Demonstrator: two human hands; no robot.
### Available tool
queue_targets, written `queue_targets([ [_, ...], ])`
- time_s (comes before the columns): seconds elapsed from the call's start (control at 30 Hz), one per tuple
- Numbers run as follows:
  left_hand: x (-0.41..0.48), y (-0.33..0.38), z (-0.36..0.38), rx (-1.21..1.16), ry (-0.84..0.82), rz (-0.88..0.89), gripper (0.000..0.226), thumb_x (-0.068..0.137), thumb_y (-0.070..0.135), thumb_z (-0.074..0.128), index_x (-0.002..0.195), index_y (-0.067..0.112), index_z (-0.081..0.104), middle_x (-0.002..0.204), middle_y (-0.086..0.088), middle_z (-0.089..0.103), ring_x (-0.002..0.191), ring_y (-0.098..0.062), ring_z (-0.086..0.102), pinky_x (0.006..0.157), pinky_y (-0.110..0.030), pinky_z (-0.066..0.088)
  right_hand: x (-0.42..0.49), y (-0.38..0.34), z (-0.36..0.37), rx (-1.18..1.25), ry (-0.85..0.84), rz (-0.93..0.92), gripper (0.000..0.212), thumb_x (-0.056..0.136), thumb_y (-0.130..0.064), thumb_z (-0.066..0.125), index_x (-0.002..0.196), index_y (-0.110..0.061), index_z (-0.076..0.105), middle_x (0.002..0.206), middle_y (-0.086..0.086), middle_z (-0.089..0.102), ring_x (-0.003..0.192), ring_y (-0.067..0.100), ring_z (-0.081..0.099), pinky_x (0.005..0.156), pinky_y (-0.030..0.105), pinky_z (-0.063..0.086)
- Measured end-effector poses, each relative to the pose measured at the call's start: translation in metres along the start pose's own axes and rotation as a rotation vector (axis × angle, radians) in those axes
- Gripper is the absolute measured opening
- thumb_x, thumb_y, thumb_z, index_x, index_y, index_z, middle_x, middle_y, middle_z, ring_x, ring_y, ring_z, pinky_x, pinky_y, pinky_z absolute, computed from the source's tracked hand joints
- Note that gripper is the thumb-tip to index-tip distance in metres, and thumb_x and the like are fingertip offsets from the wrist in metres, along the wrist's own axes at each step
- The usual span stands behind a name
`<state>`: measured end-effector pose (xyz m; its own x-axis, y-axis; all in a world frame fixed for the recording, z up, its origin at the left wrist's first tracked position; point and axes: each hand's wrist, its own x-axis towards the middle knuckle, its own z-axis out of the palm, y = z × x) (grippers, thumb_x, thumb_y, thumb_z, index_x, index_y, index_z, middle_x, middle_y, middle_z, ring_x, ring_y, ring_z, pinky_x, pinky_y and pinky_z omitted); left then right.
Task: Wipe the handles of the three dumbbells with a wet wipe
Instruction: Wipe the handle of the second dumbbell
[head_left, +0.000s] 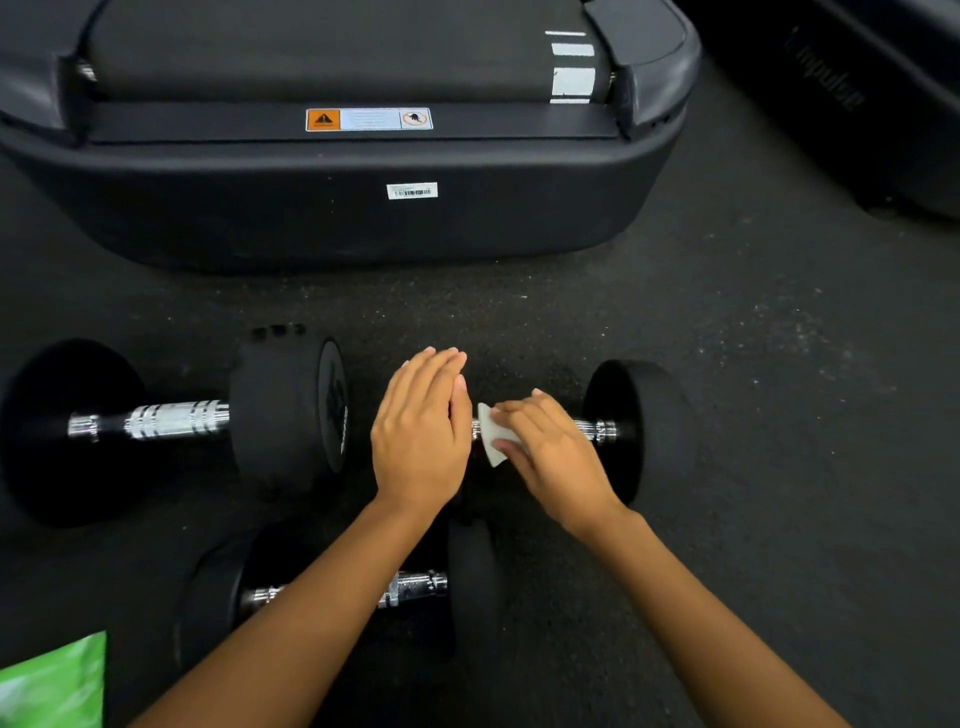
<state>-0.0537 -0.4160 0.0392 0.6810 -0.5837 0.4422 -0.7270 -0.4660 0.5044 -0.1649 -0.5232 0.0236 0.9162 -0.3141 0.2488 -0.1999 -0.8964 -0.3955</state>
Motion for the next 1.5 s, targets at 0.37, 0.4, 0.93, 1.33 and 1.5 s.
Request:
queue_targets([
  [0.37, 0.002, -0.001, 0.0, 0.01, -0.015, -0.008, 0.043, 0.096, 0.025, 0.032, 0.119, 0.006, 0.063, 0.121, -0.006, 0.063, 0.121, -0.02, 0.052, 0.104, -0.04, 0.04, 0.003, -0.012, 0.015, -0.024, 0.076, -0.087, 0.024, 0.077, 0.0, 0.066, 0.098, -0.002, 0.057, 0.103, 0.011, 0.061, 0.095, 0.024, 0.053, 0.108, 0.034, 0.028],
  [0.4, 0.001, 0.0, -0.001, 0.01, -0.02, -0.008, 0.043, 0.096, 0.026, 0.031, 0.119, 0.006, 0.062, 0.121, -0.006, 0.063, 0.122, -0.02, 0.052, 0.104, -0.039, 0.04, 0.001, -0.008, 0.012, -0.03, 0.087, -0.098, 0.024, 0.077, -0.001, 0.068, 0.098, -0.003, 0.057, 0.103, 0.011, 0.061, 0.095, 0.023, 0.053, 0.108, 0.034, 0.028],
  [0.93, 0.002, 0.0, -0.001, 0.001, 0.005, -0.005, 0.041, 0.096, 0.024, 0.033, 0.117, 0.005, 0.063, 0.119, -0.007, 0.064, 0.12, -0.021, 0.054, 0.102, -0.042, 0.042, -0.01, 0.004, 0.0, -0.076, -0.027, 0.043, 0.038, 0.095, -0.022, 0.034, 0.122, -0.004, 0.055, 0.118, 0.008, 0.061, 0.111, 0.02, 0.052, 0.113, 0.031, 0.019],
  [1.33, 0.001, 0.0, 0.0, 0.004, 0.01, -0.006, 0.041, 0.095, 0.024, 0.033, 0.117, 0.006, 0.063, 0.12, -0.006, 0.064, 0.12, -0.021, 0.053, 0.103, -0.041, 0.041, 0.012, -0.008, 0.007, -0.086, -0.138, 0.064, 0.031, 0.09, -0.006, 0.046, 0.12, -0.003, 0.056, 0.11, 0.01, 0.063, 0.102, 0.027, 0.053, 0.109, 0.033, 0.023],
  [1.5, 0.0, 0.0, 0.0, -0.001, -0.001, -0.003, 0.042, 0.096, 0.025, 0.033, 0.118, 0.006, 0.063, 0.12, -0.006, 0.064, 0.121, -0.021, 0.053, 0.103, -0.041, 0.041, 0.017, -0.001, -0.01, -0.131, -0.165, 0.18, 0.029, 0.099, -0.017, 0.034, 0.098, -0.006, 0.061, 0.093, 0.01, 0.063, 0.089, 0.023, 0.05, 0.093, 0.032, 0.034],
])
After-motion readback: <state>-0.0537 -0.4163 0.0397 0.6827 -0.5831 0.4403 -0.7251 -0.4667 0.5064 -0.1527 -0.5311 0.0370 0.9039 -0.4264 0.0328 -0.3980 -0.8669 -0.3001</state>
